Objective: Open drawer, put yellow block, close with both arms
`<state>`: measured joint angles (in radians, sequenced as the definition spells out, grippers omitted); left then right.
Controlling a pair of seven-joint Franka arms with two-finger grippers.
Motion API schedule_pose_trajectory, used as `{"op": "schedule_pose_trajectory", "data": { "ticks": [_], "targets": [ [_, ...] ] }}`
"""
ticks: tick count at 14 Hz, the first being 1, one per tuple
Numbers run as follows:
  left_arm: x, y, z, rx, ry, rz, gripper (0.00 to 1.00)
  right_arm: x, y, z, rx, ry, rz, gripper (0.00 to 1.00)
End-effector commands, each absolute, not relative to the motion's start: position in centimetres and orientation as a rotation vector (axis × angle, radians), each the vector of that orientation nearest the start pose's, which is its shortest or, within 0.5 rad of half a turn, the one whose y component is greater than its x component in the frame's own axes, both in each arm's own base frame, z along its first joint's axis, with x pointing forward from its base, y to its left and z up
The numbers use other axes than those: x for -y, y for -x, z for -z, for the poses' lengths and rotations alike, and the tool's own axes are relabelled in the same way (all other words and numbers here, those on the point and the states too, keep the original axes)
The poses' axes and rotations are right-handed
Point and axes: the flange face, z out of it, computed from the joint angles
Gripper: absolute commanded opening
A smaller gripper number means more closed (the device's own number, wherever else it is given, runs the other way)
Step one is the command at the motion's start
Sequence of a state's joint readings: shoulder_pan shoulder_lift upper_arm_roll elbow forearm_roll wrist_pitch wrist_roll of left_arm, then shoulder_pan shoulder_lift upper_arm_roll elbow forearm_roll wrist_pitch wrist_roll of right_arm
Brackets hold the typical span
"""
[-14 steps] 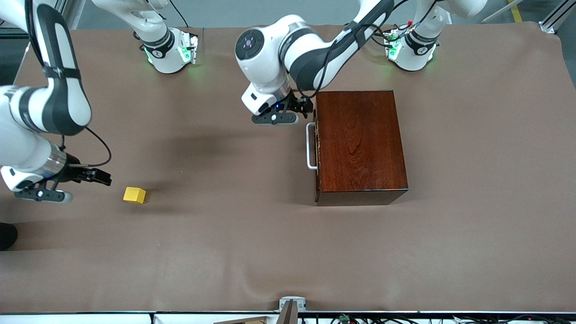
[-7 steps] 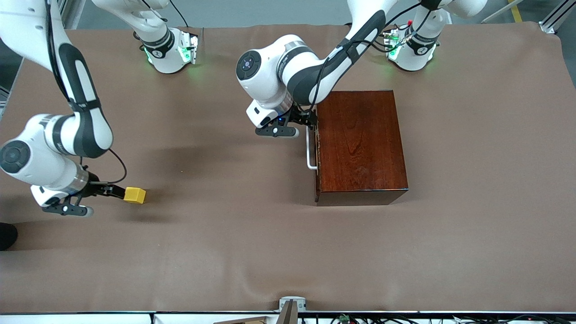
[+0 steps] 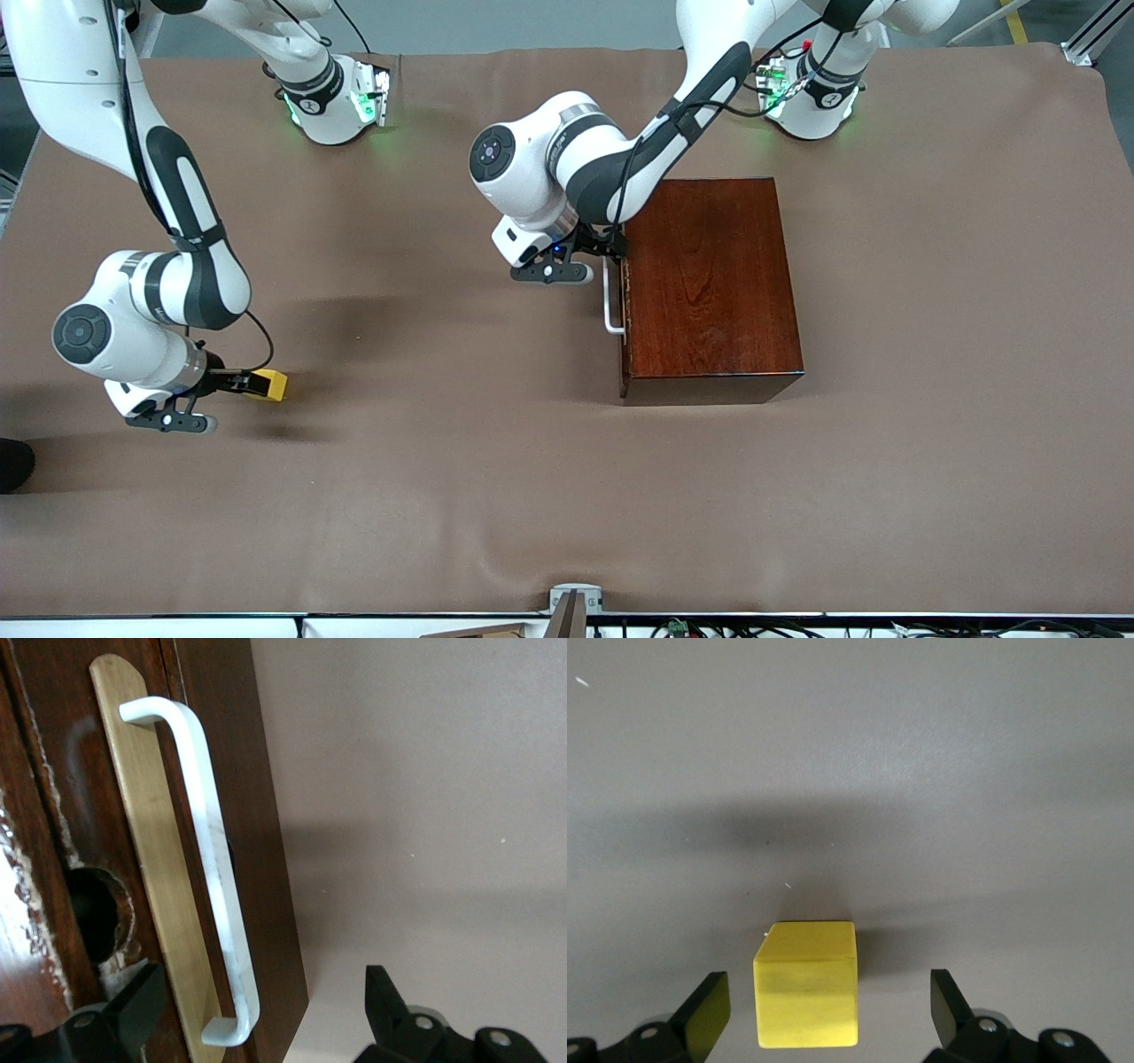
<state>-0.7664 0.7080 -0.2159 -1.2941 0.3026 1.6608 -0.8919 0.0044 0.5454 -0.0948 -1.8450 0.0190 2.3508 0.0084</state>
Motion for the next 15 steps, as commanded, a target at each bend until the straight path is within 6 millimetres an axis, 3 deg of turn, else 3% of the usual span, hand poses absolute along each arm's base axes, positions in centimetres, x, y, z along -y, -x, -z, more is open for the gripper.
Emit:
{"op": "schedule_pose_trajectory", "data": {
  "ticks": [1, 3, 10, 11, 12, 14, 15],
  "targets": [
    [55.3, -44.5, -30.8, -0.169, 2.794, -0.049, 1.00, 5.1, -63.8, -21.4, -0.163, 3.162, -0.087, 1.00],
    [55.6, -44.6, -30.5, -0.171, 2.811, -0.033, 1.00, 4.7, -63.6, -20.2, -0.156, 3.161, -0.116, 1.00],
    [55.2, -45.2, -28.9, -0.140, 2.808, -0.026, 1.00, 4.8, -63.5, -18.8, -0.163, 3.161, -0.140, 1.00],
    [55.1, -45.4, -28.8, -0.136, 2.807, -0.025, 1.00, 4.8, -63.5, -18.8, -0.158, 3.162, -0.136, 0.80],
    [55.1, -45.4, -28.3, -0.135, 2.802, -0.033, 1.00, 4.8, -63.5, -18.8, -0.153, 3.162, -0.136, 0.48],
    [55.4, -45.5, -28.3, -0.136, 2.820, -0.011, 1.00, 4.7, -63.5, -18.8, -0.158, 3.161, -0.145, 0.00],
    [55.7, -45.6, -28.4, -0.132, 2.839, 0.006, 1.00, 4.7, -63.4, -18.7, -0.160, 3.161, -0.152, 0.00]
  ]
}}
